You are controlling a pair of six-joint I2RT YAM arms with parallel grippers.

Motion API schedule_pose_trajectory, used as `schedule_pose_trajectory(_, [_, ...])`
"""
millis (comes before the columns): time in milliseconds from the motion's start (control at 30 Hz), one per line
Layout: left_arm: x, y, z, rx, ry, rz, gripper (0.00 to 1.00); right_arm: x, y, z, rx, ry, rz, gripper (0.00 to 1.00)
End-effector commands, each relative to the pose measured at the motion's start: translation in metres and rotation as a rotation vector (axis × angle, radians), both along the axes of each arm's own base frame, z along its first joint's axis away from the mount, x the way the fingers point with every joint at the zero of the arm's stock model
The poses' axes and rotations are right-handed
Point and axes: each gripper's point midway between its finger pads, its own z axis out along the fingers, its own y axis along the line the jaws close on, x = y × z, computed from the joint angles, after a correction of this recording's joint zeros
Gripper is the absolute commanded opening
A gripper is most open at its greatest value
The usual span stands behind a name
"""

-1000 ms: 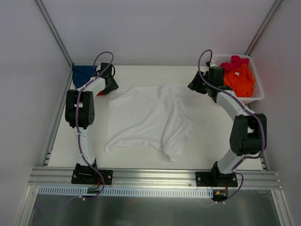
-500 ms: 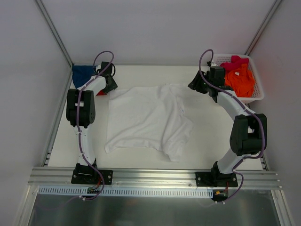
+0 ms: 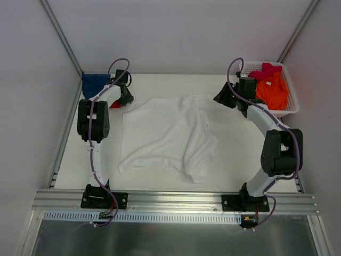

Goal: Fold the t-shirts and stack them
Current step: Flatten the tshirt out

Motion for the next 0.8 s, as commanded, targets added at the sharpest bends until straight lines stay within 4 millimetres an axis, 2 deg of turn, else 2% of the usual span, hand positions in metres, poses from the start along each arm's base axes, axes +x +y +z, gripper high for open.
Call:
schedule_pose_trajectory(0, [0.003, 0.000, 0.007, -0.023, 0.005, 0.004, 0.32, 0.003, -0.002, 0.031, 0.041, -0.090, 0.000, 0.45])
schedule_pose_trajectory(133, [0.002, 0.000, 0.006, -0.023, 0.017, 0.009, 0.30, 0.002, -0.006, 0.034, 0.054, -0.097, -0.007, 0.45])
schedule_pose_trajectory(200, [0.001, 0.000, 0.005, -0.024, 0.022, 0.012, 0.21, 0.003, -0.006, 0.034, 0.055, -0.097, -0.008, 0.45])
schedule_pose_trajectory(233, [0.001, 0.001, 0.006, -0.023, 0.022, 0.019, 0.12, 0.004, -0.007, 0.032, 0.051, -0.094, -0.009, 0.45])
schedule_pose_trajectory(367, [0.000, 0.003, 0.009, -0.009, 0.017, 0.024, 0.00, 0.009, -0.007, 0.014, 0.051, -0.058, -0.006, 0.45])
schedule_pose_trajectory(600, [0.002, 0.011, 0.019, 0.010, -0.002, 0.028, 0.00, 0.029, -0.008, -0.031, 0.045, 0.031, -0.004, 0.46])
schedule_pose_trajectory(767, [0.002, 0.019, 0.026, 0.025, -0.013, 0.035, 0.00, 0.049, -0.003, -0.051, 0.094, 0.069, 0.005, 0.46])
